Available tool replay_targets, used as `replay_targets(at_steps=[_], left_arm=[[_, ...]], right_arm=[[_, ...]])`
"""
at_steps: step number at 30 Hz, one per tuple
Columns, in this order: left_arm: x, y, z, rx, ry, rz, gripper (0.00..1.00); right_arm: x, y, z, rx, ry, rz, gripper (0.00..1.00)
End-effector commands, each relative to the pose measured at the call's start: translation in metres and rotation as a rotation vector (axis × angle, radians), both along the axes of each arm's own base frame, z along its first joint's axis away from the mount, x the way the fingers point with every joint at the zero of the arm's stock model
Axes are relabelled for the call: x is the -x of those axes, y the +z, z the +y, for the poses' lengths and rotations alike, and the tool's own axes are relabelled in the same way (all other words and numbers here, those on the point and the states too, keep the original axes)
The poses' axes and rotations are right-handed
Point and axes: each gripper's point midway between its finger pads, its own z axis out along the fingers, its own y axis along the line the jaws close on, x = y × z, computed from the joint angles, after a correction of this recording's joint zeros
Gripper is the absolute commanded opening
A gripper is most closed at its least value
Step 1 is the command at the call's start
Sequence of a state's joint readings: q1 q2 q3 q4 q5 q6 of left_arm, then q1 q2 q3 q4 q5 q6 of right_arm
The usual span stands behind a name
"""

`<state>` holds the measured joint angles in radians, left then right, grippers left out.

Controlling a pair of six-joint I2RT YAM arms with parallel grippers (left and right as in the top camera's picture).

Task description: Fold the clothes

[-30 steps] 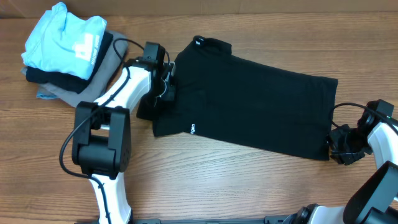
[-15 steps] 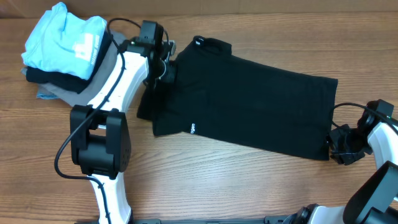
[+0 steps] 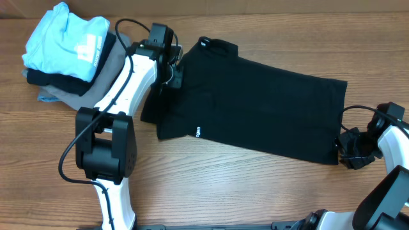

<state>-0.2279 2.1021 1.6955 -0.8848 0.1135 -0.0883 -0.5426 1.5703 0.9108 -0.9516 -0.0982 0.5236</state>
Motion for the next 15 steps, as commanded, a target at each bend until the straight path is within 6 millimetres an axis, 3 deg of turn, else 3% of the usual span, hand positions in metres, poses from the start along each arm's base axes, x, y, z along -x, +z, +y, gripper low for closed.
replay_targets(at_steps=[1, 7, 9, 13, 15], left_arm=[[0.016, -0.029, 0.008, -0.041, 0.036, 0.074, 0.36], [0.026, -0.040, 0.004, -0.016, 0.028, 0.120, 0.34], [0.025, -0.039, 0.000, 0.008, 0.023, 0.118, 0.29], [0.026, -0.037, -0.007, 0.050, 0.013, 0.124, 0.07], [0.024, -0.035, -0.008, 0.051, 0.013, 0.118, 0.04]], right_arm=[[-0.008, 0.010, -0.006, 0.021, -0.004, -0.038, 0.48], [-0.009, 0.010, -0.005, 0.015, -0.003, -0.042, 0.49], [-0.009, 0.010, -0.004, 0.015, -0.003, -0.042, 0.49], [-0.009, 0.010, -0.004, 0.015, -0.003, -0.042, 0.49], [-0.009, 0.010, -0.004, 0.014, -0.003, -0.042, 0.49]])
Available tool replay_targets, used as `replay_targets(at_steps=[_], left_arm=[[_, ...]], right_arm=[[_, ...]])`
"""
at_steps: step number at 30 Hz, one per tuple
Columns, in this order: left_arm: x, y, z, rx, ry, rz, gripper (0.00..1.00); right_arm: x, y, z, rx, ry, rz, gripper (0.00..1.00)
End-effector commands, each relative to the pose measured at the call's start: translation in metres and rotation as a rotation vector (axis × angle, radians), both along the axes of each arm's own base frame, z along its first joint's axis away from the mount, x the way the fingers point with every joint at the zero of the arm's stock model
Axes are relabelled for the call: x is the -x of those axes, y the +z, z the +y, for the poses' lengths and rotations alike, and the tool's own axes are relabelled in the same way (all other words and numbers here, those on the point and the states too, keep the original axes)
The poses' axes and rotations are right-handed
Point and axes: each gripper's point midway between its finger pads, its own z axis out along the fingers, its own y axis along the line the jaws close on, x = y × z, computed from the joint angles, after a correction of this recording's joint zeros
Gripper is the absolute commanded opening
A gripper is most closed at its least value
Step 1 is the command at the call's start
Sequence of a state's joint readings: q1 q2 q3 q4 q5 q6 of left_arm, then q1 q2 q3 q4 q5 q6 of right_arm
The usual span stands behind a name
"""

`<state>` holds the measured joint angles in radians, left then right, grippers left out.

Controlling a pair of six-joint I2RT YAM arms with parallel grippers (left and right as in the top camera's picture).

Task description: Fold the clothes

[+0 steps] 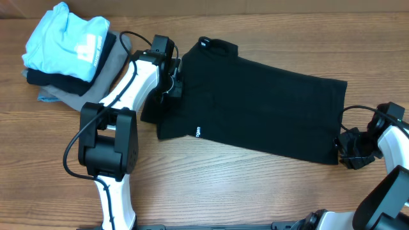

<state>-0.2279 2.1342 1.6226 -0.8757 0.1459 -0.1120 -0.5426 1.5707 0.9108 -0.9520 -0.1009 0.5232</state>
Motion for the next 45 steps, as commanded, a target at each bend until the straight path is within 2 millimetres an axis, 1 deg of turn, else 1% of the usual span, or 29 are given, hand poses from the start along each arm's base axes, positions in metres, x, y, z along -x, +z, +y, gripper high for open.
replay_targets(at_steps=[1, 3, 6, 7, 8, 11, 16, 21, 24, 25, 26, 27, 28, 30, 31, 33, 39, 41, 45], left_arm=[[0.000, 0.002, -0.008, 0.040, 0.000, 0.006, 0.04], [-0.006, 0.009, -0.011, 0.052, -0.003, -0.015, 0.04], [-0.019, 0.030, -0.019, 0.095, -0.012, -0.062, 0.04], [-0.029, 0.047, -0.024, 0.116, -0.022, -0.098, 0.04], [-0.033, 0.055, -0.026, 0.126, -0.029, -0.115, 0.04], [-0.041, 0.069, -0.031, 0.141, -0.047, -0.151, 0.04], [-0.042, 0.070, -0.036, 0.138, -0.067, -0.166, 0.04], [-0.053, 0.075, -0.043, 0.146, -0.098, -0.224, 0.04], [-0.057, 0.077, -0.044, 0.150, -0.099, -0.244, 0.05], [-0.057, 0.077, -0.044, 0.150, -0.099, -0.243, 0.10], [-0.056, 0.077, -0.044, 0.149, -0.099, -0.241, 0.17], [-0.055, 0.076, -0.043, 0.145, -0.099, -0.233, 0.34], [-0.054, 0.075, -0.042, 0.135, -0.095, -0.229, 0.48], [-0.051, 0.071, -0.033, 0.090, -0.082, -0.212, 0.59], [-0.046, 0.067, -0.026, 0.055, -0.071, -0.189, 0.66], [-0.036, 0.061, -0.014, 0.007, -0.056, -0.141, 0.68], [0.001, 0.043, 0.017, -0.131, -0.059, 0.014, 0.64], [0.012, 0.031, 0.021, -0.148, -0.062, 0.055, 0.65], [0.036, 0.005, 0.026, -0.161, -0.065, 0.135, 0.57]], right_arm=[[-0.009, 0.010, -0.005, 0.017, -0.004, -0.041, 0.49], [-0.009, 0.010, -0.004, 0.015, -0.004, -0.042, 0.49], [-0.009, 0.010, -0.004, 0.015, -0.004, -0.043, 0.49], [-0.009, 0.010, -0.004, 0.015, -0.004, -0.043, 0.49], [-0.009, 0.010, -0.004, 0.014, -0.004, -0.042, 0.49], [-0.009, 0.010, -0.004, 0.015, -0.004, -0.043, 0.49], [-0.009, 0.010, -0.004, 0.015, -0.004, -0.043, 0.49], [-0.010, 0.010, -0.005, 0.017, -0.004, -0.046, 0.49], [-0.010, 0.010, -0.005, 0.017, -0.004, -0.045, 0.49], [-0.010, 0.010, -0.005, 0.017, -0.004, -0.045, 0.49], [-0.010, 0.010, -0.005, 0.017, -0.004, -0.045, 0.49], [-0.010, 0.010, -0.005, 0.017, -0.004, -0.045, 0.49], [-0.010, 0.010, -0.005, 0.017, -0.004, -0.045, 0.49], [-0.010, 0.010, -0.005, 0.016, -0.004, -0.046, 0.49], [-0.009, 0.010, -0.005, 0.015, -0.004, -0.043, 0.52], [-0.009, 0.010, -0.004, 0.015, -0.004, -0.042, 0.53], [-0.009, 0.010, -0.004, 0.015, -0.004, -0.043, 0.54], [-0.009, 0.010, -0.004, 0.015, -0.004, -0.043, 0.55], [-0.009, 0.010, -0.004, 0.014, -0.004, -0.042, 0.55]])
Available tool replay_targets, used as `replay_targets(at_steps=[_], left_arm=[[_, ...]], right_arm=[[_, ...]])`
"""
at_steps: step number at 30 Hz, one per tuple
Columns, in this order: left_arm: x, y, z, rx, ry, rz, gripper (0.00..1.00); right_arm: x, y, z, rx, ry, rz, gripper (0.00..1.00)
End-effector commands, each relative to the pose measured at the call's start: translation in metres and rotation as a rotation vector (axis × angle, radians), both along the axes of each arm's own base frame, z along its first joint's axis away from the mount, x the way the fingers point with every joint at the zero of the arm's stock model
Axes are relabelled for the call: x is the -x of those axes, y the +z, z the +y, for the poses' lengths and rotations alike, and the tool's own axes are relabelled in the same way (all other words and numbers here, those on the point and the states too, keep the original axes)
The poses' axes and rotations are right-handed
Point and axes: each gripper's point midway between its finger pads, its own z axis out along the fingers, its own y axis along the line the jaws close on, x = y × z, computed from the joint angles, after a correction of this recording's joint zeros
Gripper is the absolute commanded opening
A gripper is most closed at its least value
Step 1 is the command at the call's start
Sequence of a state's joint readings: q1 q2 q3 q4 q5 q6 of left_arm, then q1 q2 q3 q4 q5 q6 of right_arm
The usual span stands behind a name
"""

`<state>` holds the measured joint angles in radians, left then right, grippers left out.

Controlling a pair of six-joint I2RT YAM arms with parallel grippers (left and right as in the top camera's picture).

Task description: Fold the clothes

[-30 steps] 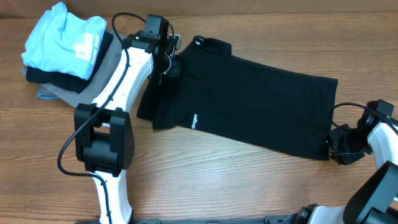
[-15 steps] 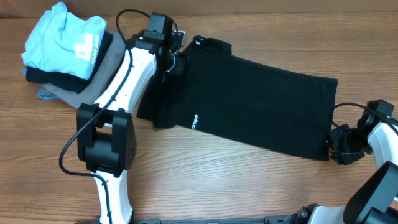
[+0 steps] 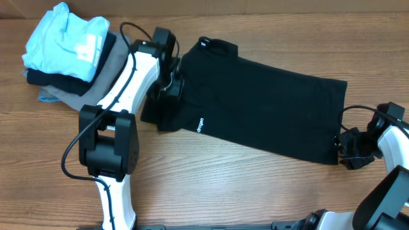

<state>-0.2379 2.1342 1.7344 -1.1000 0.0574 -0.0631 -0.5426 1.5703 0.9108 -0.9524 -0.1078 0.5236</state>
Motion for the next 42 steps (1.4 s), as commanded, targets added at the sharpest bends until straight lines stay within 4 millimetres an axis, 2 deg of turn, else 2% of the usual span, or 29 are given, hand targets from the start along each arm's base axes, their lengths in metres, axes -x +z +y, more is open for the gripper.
replay_targets(at_steps=[1, 3, 4, 7, 9, 16, 19, 22, 25, 29, 30, 33, 37, 38, 42], left_arm=[[0.024, -0.024, 0.012, -0.050, -0.014, 0.070, 0.55], [0.032, -0.034, 0.016, -0.059, -0.013, 0.094, 0.47], [0.035, -0.037, 0.017, -0.061, -0.013, 0.101, 0.40], [0.036, -0.038, 0.019, -0.070, -0.013, 0.104, 0.08], [0.030, -0.032, 0.021, -0.075, -0.007, 0.087, 0.04], [0.007, 0.000, 0.052, -0.139, 0.057, 0.037, 0.04], [0.008, 0.002, 0.060, -0.140, 0.071, 0.048, 0.04], [0.009, 0.001, 0.065, -0.141, 0.081, 0.056, 0.04], [0.009, 0.001, 0.065, -0.141, 0.082, 0.055, 0.11], [0.009, 0.001, 0.065, -0.141, 0.081, 0.056, 0.31], [0.009, 0.001, 0.065, -0.141, 0.081, 0.056, 0.41], [0.009, 0.001, 0.065, -0.141, 0.082, 0.056, 0.49], [0.009, 0.001, 0.065, -0.141, 0.082, 0.056, 0.50], [0.009, 0.001, 0.065, -0.141, 0.082, 0.055, 0.50], [0.009, 0.001, 0.065, -0.140, 0.082, 0.055, 0.53]], right_arm=[[-0.008, 0.010, -0.005, 0.020, -0.003, -0.038, 0.56], [-0.008, 0.010, -0.005, 0.021, -0.004, -0.039, 0.56], [-0.008, 0.010, -0.005, 0.021, -0.004, -0.039, 0.56], [-0.009, 0.010, -0.005, 0.021, -0.004, -0.039, 0.56], [-0.008, 0.010, -0.006, 0.021, -0.004, -0.039, 0.56], [-0.006, 0.008, -0.005, 0.021, -0.003, -0.031, 0.56], [-0.002, 0.003, -0.002, 0.014, -0.003, -0.022, 0.57], [-0.006, -0.004, 0.009, -0.027, 0.040, -0.056, 0.62], [-0.008, -0.010, 0.022, -0.052, 0.095, -0.076, 0.64], [-0.003, -0.019, 0.032, -0.059, 0.124, -0.063, 0.66], [-0.001, -0.024, 0.035, -0.053, 0.132, -0.059, 0.63], [0.007, -0.033, 0.039, -0.061, 0.131, -0.047, 0.45], [0.017, -0.035, 0.037, -0.053, 0.120, -0.005, 0.07], [0.019, -0.034, 0.033, -0.040, 0.107, 0.008, 0.04], [0.026, -0.022, 0.015, 0.007, 0.052, 0.068, 0.04]])
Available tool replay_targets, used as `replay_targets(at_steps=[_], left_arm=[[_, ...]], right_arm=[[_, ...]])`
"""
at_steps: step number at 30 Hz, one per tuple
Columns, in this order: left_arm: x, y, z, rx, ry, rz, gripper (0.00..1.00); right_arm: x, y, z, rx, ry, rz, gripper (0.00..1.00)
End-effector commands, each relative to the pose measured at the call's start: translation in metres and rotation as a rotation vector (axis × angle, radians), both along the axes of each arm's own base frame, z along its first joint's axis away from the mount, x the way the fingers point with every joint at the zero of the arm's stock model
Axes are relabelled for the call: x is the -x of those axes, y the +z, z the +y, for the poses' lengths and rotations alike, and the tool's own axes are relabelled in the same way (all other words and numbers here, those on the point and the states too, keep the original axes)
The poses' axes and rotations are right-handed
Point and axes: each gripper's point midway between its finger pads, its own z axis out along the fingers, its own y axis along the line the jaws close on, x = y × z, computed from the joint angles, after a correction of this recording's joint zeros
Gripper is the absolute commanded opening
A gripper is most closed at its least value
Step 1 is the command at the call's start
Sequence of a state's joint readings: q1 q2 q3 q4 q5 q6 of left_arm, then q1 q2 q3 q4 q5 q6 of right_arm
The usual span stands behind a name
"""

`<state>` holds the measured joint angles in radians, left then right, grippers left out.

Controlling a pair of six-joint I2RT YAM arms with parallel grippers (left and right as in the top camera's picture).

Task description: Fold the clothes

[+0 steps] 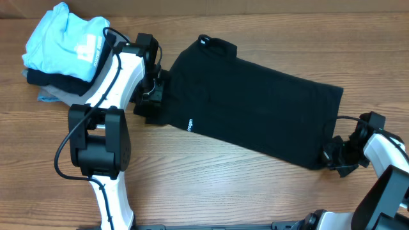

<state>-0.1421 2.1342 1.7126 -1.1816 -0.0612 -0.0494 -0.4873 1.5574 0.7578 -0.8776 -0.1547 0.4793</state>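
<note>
A black T-shirt (249,108) lies spread across the table, collar (214,45) at the back and a small white logo (190,123) near its left front edge. My left gripper (152,97) sits on the shirt's left sleeve, shut on the cloth. At the front right, my right gripper (332,156) is shut on the hem corner. The black fingers of both blend into the fabric.
A stack of folded clothes (67,38) stands at the back left, light blue on top of black and grey, close to the left arm (118,70). The left arm's base (96,147) stands at the front left. Bare wooden table (223,191) shows in front of the shirt.
Both grippers have moved left, and the shirt with them. Its left edge is closer to the folded stack, and the right hem corner has come in from the table's right side.
My left gripper was at the shirt's left sleeve beside the collar, then slightly lower on it, while the right gripper stayed at the hem corner. Later the left front edge had bunched up and the logo turned. Now the whole shirt lies further left.
</note>
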Motion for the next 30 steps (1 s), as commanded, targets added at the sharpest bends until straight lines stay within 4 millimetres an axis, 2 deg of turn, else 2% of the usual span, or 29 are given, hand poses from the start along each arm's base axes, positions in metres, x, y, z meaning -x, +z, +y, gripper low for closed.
replay_targets(at_steps=[1, 4, 6, 7, 11, 15, 18, 20, 23, 26, 30], left_arm=[[-0.006, 0.006, 0.001, -0.004, -0.004, -0.024, 0.53], [-0.006, 0.006, -0.002, 0.013, -0.004, -0.025, 0.60], [-0.007, 0.006, -0.005, 0.031, -0.003, -0.028, 0.63], [-0.007, 0.006, -0.007, 0.042, -0.005, -0.029, 0.63], [-0.009, 0.014, -0.018, 0.104, -0.052, -0.029, 0.58], [-0.019, 0.037, -0.032, 0.167, -0.087, -0.062, 0.57], [-0.032, 0.060, -0.053, 0.252, -0.135, -0.123, 0.61], [-0.039, 0.070, -0.072, 0.322, -0.195, -0.162, 0.64], [-0.044, 0.071, -0.089, 0.332, -0.232, -0.195, 0.75], [-0.044, 0.068, -0.107, 0.345, -0.275, -0.204, 0.81], [-0.042, 0.064, -0.131, 0.351, -0.358, -0.222, 0.87]], right_arm=[[0.003, 0.011, -0.023, 0.081, -0.046, 0.043, 0.04], [-0.001, 0.019, -0.026, 0.082, -0.048, 0.041, 0.08], [-0.006, 0.024, -0.028, 0.086, -0.049, 0.029, 0.26], [-0.008, 0.027, -0.030, 0.090, -0.049, 0.022, 0.30], [-0.025, 0.044, -0.032, 0.077, -0.037, -0.028, 0.31], [-0.048, 0.066, -0.024, 0.010, 0.042, -0.133, 0.37], [-0.061, 0.073, -0.014, -0.050, 0.106, -0.215, 0.59], [-0.065, 0.074, -0.013, -0.052, 0.118, -0.234, 0.67], [-0.069, 0.072, -0.014, -0.041, 0.125, -0.252, 0.70], [-0.071, 0.063, -0.012, -0.024, 0.142, -0.254, 0.70], [-0.066, 0.039, -0.010, 0.007, 0.119, -0.223, 0.61]])
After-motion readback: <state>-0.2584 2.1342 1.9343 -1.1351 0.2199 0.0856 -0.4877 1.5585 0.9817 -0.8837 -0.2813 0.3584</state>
